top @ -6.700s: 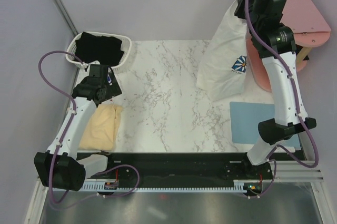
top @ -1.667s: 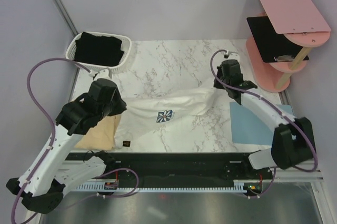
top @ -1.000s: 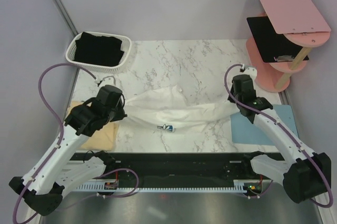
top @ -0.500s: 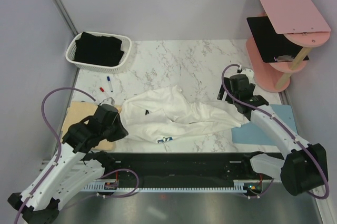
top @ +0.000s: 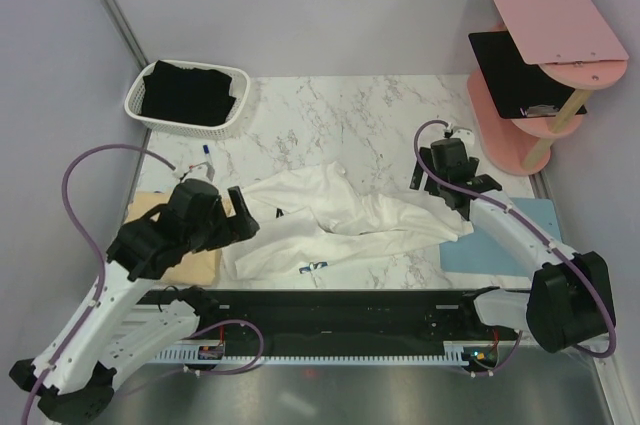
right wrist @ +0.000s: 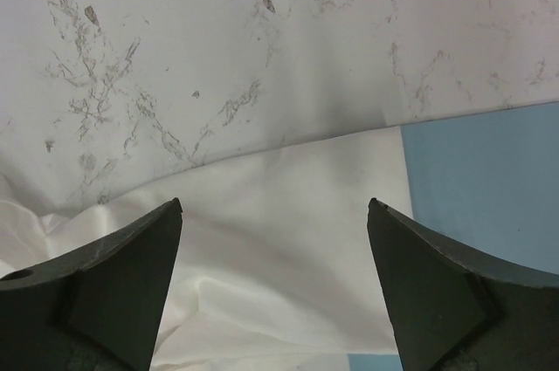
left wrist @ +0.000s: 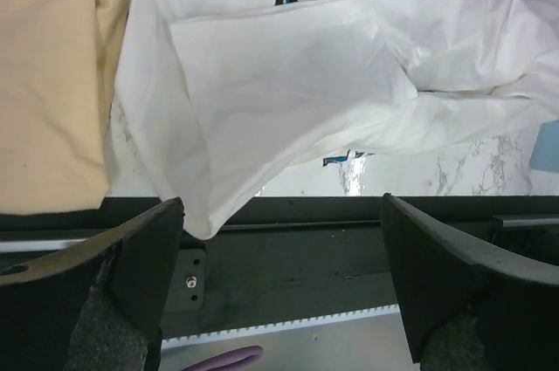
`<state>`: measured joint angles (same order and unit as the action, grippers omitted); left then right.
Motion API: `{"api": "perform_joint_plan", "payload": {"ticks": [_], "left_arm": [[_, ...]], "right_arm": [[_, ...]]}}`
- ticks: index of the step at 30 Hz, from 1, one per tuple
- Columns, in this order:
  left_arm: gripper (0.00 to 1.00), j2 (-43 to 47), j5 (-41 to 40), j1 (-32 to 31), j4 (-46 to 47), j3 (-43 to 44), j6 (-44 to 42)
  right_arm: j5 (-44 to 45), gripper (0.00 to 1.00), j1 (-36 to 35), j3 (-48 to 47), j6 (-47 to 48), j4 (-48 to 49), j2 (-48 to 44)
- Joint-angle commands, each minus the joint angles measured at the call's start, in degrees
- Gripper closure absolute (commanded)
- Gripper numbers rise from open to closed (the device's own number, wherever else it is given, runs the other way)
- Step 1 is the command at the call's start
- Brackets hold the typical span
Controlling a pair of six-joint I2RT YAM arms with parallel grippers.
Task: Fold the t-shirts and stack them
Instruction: Flatten out the tshirt
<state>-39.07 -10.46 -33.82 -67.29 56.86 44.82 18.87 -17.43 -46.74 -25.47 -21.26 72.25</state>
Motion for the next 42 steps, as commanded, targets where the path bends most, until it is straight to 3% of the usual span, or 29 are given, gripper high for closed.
{"api": "perform_joint_plan", "payload": {"ticks": [1, 4, 8, 19, 29, 31, 32, 35, 36, 39, 42], "left_arm": [[0.02, -14.4, -1.3, 0.0, 11.0, 4.5, -8.5], [0.02, -23.3, -0.6, 0.0, 15.8, 10.5, -12.8], [0.02, -41.8, 3.4, 0.0, 18.4, 24.0, -17.7], [0.03, -77.7, 6.5, -2.4, 14.6, 51.3, -24.7], [0.03, -93.5, 7.8, -6.0, 12.6, 65.1, -24.4], [0.07, -95.2, 7.6, -6.3, 12.0, 67.0, -24.4], [0.11, -96.6, 7.1, -6.5, 11.7, 67.3, -24.4], [0.4, -97.7, 6.9, -6.8, 11.5, 67.8, -24.3], [0.66, -98.2, 6.8, -6.8, 11.5, 67.9, -24.1], [0.98, -98.7, 5.6, -6.9, 11.2, 67.5, -24.1], [0.98, -98.4, 2.5, -6.8, 10.4, 67.1, -24.2]], "right_arm": [[-0.2, 0.06, 0.7, 0.0, 0.2, 1.0, -1.8], [-0.5, 0.06, 1.3, 0.3, 0.2, 1.0, -1.7], [-1.6, 0.06, 3.1, 0.2, 0.5, 1.2, -1.1], [-9.0, 0.07, 10.2, 1.0, -0.2, 4.0, 2.8], [-12.0, 0.07, 13.6, 2.7, 1.1, 4.3, 2.5], [-12.4, 0.08, 14.1, 3.2, 0.9, 4.2, 2.1], [-12.6, 0.08, 14.2, 3.3, 0.8, 4.0, 1.9], [-13.4, 0.09, 14.5, 3.8, -0.5, 3.3, 1.6], [-14.4, 0.09, 14.6, 4.1, -1.0, 2.8, 1.7], [-16.1, 0.1, 14.9, 4.6, -3.1, 1.2, 1.9], [-18.7, 0.11, 15.2, 4.6, -4.5, -1.2, 1.6]]}}
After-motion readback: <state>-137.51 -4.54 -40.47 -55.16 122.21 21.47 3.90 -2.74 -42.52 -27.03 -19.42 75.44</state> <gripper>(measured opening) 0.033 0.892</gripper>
